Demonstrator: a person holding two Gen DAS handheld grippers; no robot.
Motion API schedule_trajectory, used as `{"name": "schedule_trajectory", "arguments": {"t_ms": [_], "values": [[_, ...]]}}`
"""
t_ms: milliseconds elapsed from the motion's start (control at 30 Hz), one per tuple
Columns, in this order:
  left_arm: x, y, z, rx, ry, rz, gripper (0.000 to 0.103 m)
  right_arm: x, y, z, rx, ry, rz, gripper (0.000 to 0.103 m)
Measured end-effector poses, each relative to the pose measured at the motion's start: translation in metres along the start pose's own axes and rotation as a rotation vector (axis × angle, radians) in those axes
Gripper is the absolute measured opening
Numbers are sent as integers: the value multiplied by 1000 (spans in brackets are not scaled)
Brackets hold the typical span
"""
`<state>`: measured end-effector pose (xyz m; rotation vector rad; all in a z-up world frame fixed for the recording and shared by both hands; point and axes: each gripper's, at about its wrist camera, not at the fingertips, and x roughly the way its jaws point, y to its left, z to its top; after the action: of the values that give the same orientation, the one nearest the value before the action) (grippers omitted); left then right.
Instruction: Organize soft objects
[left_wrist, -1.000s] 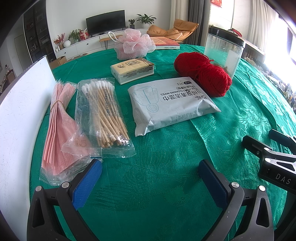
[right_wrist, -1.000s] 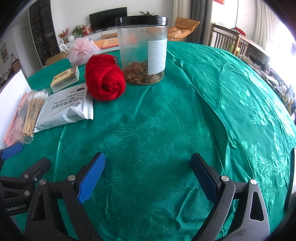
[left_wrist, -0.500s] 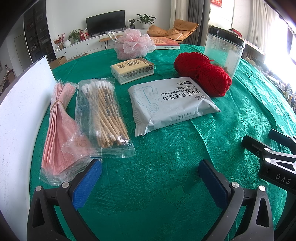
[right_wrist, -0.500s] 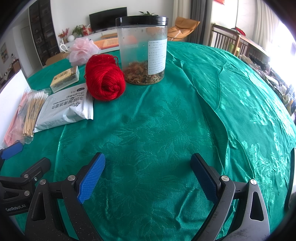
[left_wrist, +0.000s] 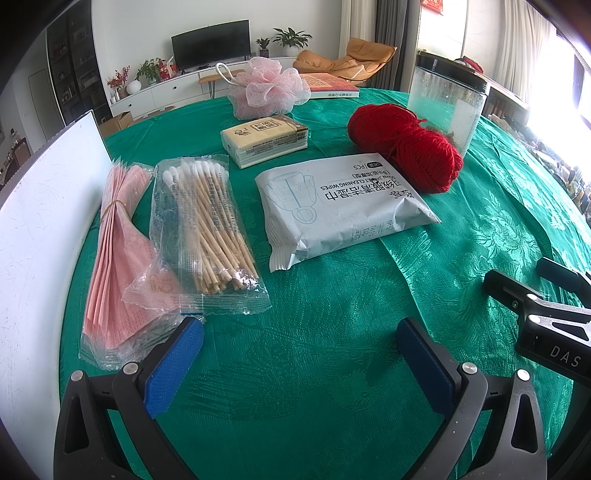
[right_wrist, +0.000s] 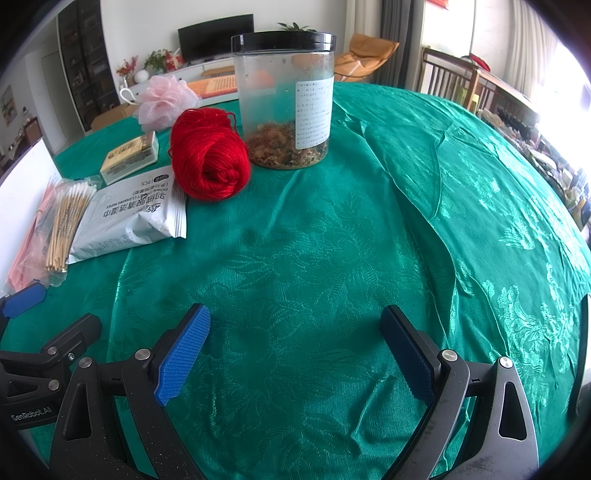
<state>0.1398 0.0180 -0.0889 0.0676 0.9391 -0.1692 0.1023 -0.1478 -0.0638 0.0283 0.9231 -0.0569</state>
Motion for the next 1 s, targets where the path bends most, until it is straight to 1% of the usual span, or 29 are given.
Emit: {"name": "schedule_trajectory", "arguments": {"t_ms": [733, 767, 800, 867, 900, 933, 967, 1000], "values": [[0, 0, 1, -4, -2, 3, 103, 0, -1, 1, 0, 8, 0, 95], [0, 0, 1, -3, -2, 3, 103, 0, -2, 4, -22, 41, 27, 95], [0, 0, 1, -3, -2, 3, 103, -3, -5, 8, -20, 43, 74, 93], [1, 0, 1, -7, -3, 3, 103, -21, -9, 22, 3, -40, 158, 93], [1, 0, 1, -12, -3, 6, 103, -27, -6, 34, -13, -74, 189, 93], [1, -1, 1, -16, -3, 10, 103, -29, 2, 49, -47, -85, 210, 93], [1, -1, 1, -17, -4, 12, 103, -24, 14, 65, -93, -67, 210, 93], [1, 0, 1, -19, -4, 11, 103, -15, 27, 80, -137, -31, 209, 93]]}}
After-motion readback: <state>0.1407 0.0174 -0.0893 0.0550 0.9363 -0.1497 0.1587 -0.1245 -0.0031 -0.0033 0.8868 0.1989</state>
